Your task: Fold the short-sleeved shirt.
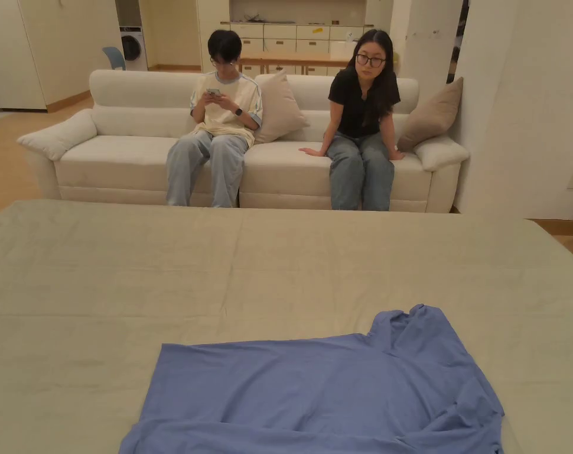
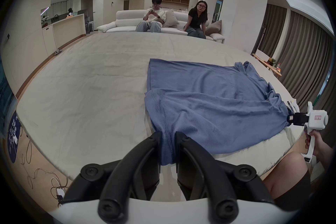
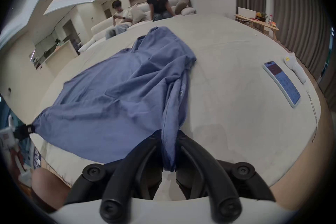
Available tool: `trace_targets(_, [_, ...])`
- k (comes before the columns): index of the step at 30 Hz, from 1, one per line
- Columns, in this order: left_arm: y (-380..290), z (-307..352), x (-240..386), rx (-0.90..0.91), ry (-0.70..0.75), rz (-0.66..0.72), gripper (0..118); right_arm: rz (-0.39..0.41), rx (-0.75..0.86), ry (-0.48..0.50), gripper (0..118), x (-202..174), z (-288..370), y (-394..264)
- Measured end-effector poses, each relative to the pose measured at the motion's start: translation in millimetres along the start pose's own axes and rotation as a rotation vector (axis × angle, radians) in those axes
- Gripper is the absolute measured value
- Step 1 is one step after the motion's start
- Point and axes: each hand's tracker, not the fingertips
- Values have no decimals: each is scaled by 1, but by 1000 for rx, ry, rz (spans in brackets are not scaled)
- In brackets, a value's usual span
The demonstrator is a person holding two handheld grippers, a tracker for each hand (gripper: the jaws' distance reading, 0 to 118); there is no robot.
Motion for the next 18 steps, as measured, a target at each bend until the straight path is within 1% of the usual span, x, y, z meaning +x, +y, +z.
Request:
trace_targets(1, [0,5,-1,-1,-4,4,12,-18,0,16,13,3,7,-2])
trace_targets(2, [-2,10,-2,0,-10,7,12,-14,-11,14,13,12,11,-3])
trace_targets(6, [-30,38,-7,0,3,-15,12,16,8,9,13,15,54,-38])
trace_targets(9, [-51,37,-15,-28,53,-60,11,15,-17,10,13,24,54,-58])
trace_targets(11, [-57,32,-25,-52,60,24,11,-8,-33,20,13,28,43,-67])
trace_targets(12, [-59,30,-28,-36,58,66,11,-18,-25,5,13,28,40,-68])
trace_targets(13, [-60,31,-30,-25,87,87,12,-40,-10,-43,26,28,40,-67])
trace_targets(14, [-58,34,-29,-11,104,110,14,-63,1,-84,49,28,43,-64])
trace_targets(15, [-55,40,-29,16,95,136,20,-104,23,-70,89,32,51,-61])
trace_targets(16, [-50,48,-30,57,57,169,42,-141,96,12,118,37,72,-58])
trace_targets(17, [-46,57,-31,109,6,200,65,-164,201,62,113,38,86,-47])
trace_targets(18, [-39,68,-30,182,-60,220,85,-170,227,66,111,36,106,-38])
